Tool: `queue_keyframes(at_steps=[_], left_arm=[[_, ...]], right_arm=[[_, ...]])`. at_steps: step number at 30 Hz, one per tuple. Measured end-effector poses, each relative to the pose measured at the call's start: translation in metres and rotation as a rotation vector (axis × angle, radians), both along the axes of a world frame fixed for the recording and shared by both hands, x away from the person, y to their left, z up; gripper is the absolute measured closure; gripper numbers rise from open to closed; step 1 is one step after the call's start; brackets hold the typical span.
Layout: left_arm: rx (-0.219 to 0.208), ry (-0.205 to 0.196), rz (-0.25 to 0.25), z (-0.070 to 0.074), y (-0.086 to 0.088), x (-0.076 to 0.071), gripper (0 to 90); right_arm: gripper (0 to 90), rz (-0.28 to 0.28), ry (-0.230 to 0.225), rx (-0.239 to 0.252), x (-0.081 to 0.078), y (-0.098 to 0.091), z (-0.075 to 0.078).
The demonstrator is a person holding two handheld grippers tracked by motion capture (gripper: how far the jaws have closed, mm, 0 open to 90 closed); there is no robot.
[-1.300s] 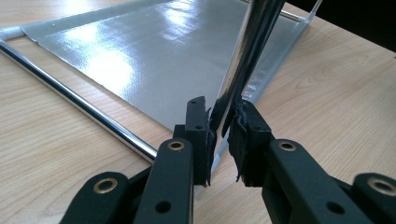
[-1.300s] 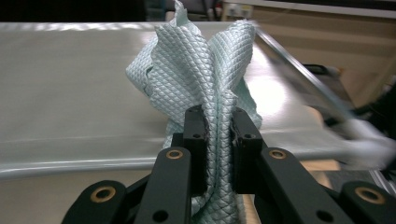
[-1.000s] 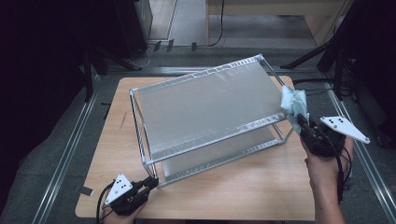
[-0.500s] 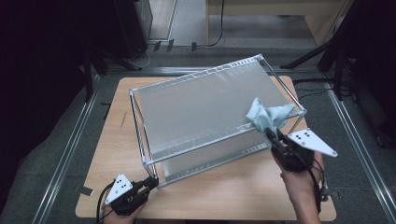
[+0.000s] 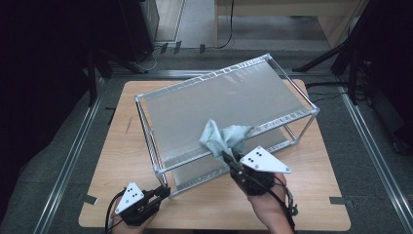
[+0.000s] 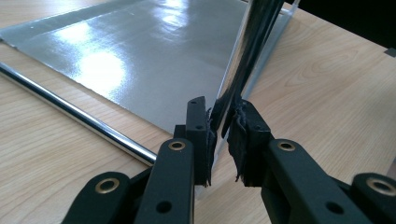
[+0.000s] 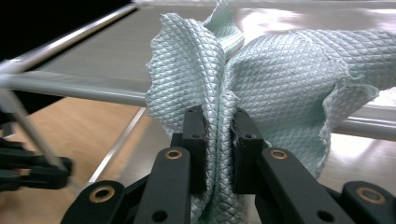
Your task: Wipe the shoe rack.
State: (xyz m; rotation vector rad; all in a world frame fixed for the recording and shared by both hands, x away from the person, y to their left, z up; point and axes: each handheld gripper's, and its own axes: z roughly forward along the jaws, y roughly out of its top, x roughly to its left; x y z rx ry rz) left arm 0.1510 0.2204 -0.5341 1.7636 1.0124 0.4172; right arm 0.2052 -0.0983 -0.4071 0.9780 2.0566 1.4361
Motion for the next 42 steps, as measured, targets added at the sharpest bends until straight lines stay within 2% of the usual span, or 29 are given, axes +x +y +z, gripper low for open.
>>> queue_keyframes(at_steps=[4, 12, 17, 22, 25, 29, 33, 37, 42], left_arm=[[-0.007, 0.003, -0.009, 0.0, -0.003, 0.0, 78.2], [-0.002, 0.004, -0.033, 0.0, -0.008, -0.001, 78.3], [-0.001, 0.003, -0.043, 0.0, -0.009, -0.001, 78.2], [0.0, 0.001, -0.059, 0.0, -0.005, -0.001, 78.2], [0.001, 0.004, -0.062, 0.0, -0.002, -0.003, 78.4], [0.02, -0.006, -0.066, 0.0, 0.001, -0.004, 78.5], [0.018, 0.002, -0.063, -0.001, 0.003, -0.004, 78.1], [0.022, 0.016, -0.064, -0.002, 0.004, -0.003, 77.9], [0.032, 0.011, -0.06, -0.002, 0.003, -0.003, 78.1]], right_arm=[[79.9, 0.073, -0.007, -0.009, -0.009, 0.025, -0.001], [79.5, 0.204, 0.01, 0.002, -0.026, 0.059, -0.001], [79.1, 0.26, 0.016, 0.007, -0.032, 0.072, 0.0], [79.1, 0.277, 0.005, 0.003, -0.032, 0.074, 0.003], [78.9, 0.251, -0.016, -0.014, -0.03, 0.068, 0.005], [78.8, 0.193, -0.029, -0.021, -0.021, 0.047, 0.009], [78.9, 0.088, -0.046, -0.044, -0.006, 0.014, 0.014], [79.1, -0.024, -0.037, -0.054, 0.013, -0.024, 0.014], [79.2, -0.16, -0.052, -0.085, 0.033, -0.066, 0.013]])
